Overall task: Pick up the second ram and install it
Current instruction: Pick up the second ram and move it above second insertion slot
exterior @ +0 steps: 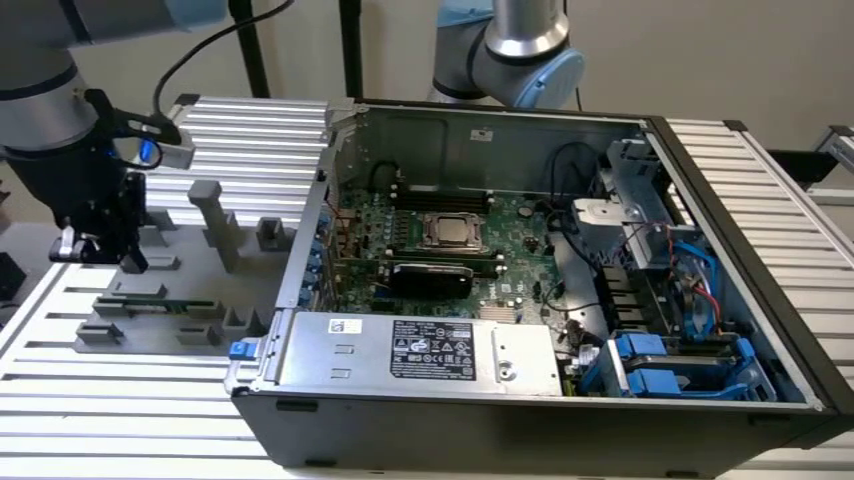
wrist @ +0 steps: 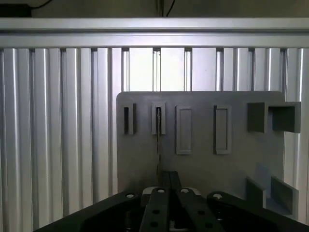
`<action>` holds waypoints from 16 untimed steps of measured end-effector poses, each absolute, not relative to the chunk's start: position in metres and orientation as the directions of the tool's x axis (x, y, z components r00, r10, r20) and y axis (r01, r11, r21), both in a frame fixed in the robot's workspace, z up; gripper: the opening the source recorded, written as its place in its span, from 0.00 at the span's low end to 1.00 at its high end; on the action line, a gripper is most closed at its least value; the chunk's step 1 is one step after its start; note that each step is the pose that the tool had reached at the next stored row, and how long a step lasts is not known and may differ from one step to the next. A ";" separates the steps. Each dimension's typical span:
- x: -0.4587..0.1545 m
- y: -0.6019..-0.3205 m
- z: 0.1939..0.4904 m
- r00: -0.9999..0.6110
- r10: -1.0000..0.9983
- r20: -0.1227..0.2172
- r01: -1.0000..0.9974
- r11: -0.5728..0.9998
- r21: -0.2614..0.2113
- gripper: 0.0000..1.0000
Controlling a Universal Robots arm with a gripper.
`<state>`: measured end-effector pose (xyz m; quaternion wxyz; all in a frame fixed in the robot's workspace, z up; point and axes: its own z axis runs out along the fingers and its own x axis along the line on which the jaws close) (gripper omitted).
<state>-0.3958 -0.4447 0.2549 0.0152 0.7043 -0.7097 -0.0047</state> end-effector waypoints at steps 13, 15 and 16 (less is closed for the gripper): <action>-0.396 -0.448 0.233 0.006 -1.000 0.016 -1.000 -0.006 0.029 1.00; -0.396 -0.449 0.230 0.006 -1.000 0.016 -1.000 -0.006 0.029 1.00; -0.396 -0.450 0.228 0.006 -1.000 0.016 -1.000 -0.006 0.028 1.00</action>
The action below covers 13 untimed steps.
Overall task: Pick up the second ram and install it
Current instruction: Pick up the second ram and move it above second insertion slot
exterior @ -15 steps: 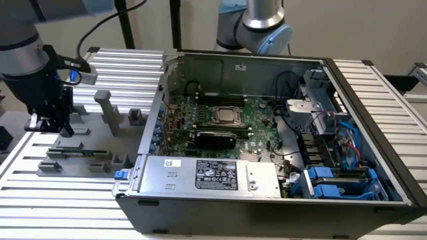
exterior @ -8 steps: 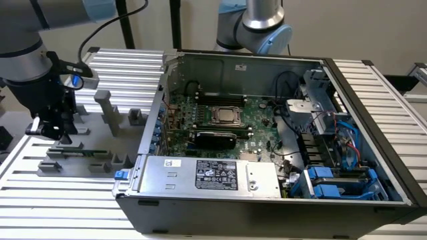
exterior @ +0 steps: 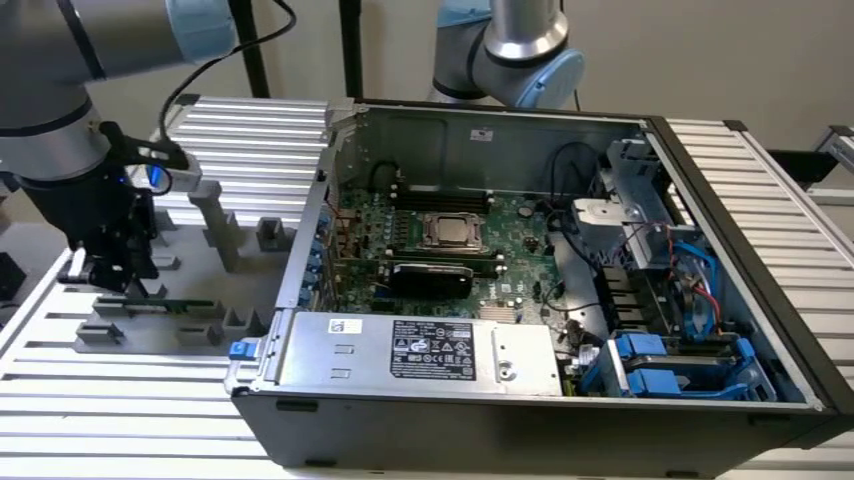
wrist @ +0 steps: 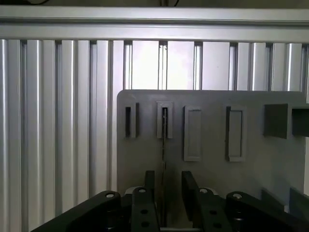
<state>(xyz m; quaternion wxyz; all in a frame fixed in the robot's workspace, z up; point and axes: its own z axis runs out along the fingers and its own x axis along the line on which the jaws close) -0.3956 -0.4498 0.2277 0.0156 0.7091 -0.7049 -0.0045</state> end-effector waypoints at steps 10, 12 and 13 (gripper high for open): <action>-0.392 -0.451 0.212 0.006 -1.000 0.016 -1.000 -0.006 0.028 1.00; -0.390 -0.451 0.210 0.006 -1.000 0.016 -1.000 -0.006 0.028 1.00; -0.389 -0.451 0.209 0.006 -1.000 0.016 -1.000 -0.006 0.028 1.00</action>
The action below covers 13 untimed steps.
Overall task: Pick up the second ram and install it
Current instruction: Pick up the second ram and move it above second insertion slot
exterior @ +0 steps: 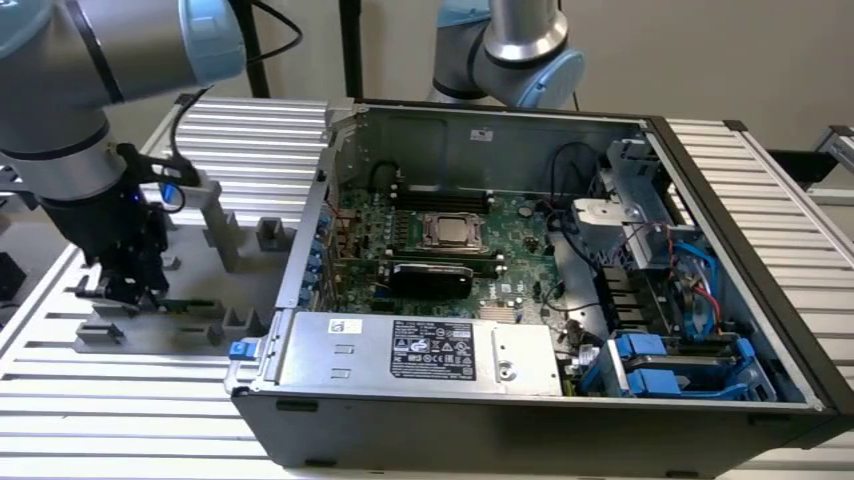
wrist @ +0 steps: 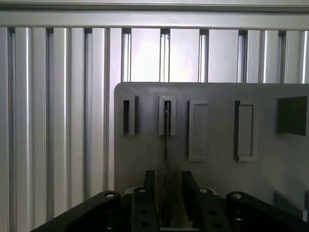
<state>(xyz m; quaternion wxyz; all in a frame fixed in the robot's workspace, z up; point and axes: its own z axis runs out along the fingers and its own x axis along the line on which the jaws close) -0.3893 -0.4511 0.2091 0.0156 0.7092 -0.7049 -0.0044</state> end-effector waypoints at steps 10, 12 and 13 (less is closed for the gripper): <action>-0.386 -0.452 0.200 0.006 -1.000 0.016 -1.000 -0.006 0.028 1.00; -0.386 -0.452 0.199 0.006 -1.000 0.016 -1.000 -0.006 0.029 1.00; -0.386 -0.452 0.199 0.006 -1.000 0.016 -1.000 -0.006 0.029 1.00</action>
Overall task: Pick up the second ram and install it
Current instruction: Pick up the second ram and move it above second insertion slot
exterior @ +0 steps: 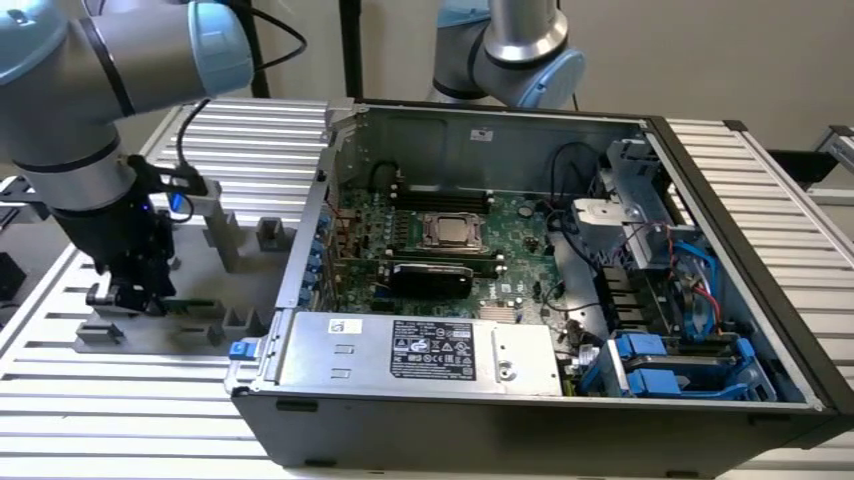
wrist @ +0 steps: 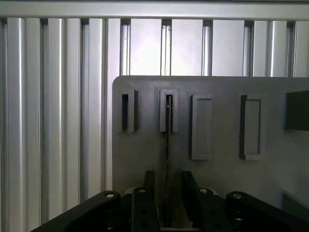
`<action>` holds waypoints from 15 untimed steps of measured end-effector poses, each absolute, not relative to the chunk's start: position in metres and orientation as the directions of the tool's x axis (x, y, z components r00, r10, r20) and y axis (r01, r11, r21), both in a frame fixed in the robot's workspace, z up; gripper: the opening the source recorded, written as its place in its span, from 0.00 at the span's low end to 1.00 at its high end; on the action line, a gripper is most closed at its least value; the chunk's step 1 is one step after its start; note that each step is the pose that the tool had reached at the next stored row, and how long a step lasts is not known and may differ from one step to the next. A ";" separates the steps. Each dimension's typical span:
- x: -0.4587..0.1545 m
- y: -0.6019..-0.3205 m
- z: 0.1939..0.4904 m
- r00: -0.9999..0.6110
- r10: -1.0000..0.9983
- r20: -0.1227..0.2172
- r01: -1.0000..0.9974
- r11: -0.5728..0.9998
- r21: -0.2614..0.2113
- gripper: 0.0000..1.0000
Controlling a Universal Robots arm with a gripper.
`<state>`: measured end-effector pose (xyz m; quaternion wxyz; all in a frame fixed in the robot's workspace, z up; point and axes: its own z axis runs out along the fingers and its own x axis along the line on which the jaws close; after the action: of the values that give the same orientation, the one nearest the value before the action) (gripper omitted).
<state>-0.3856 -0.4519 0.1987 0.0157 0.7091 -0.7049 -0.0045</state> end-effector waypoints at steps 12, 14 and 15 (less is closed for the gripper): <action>-0.385 -0.452 0.195 0.006 -1.000 0.016 -1.000 -0.006 0.028 0.00; -0.385 -0.452 0.195 0.006 -1.000 0.016 -1.000 -0.006 0.029 0.00; -0.385 -0.452 0.195 0.006 -1.000 0.016 -1.000 -0.006 0.029 0.00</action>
<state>-0.3845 -0.4519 0.1951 0.0157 0.7092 -0.7049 -0.0045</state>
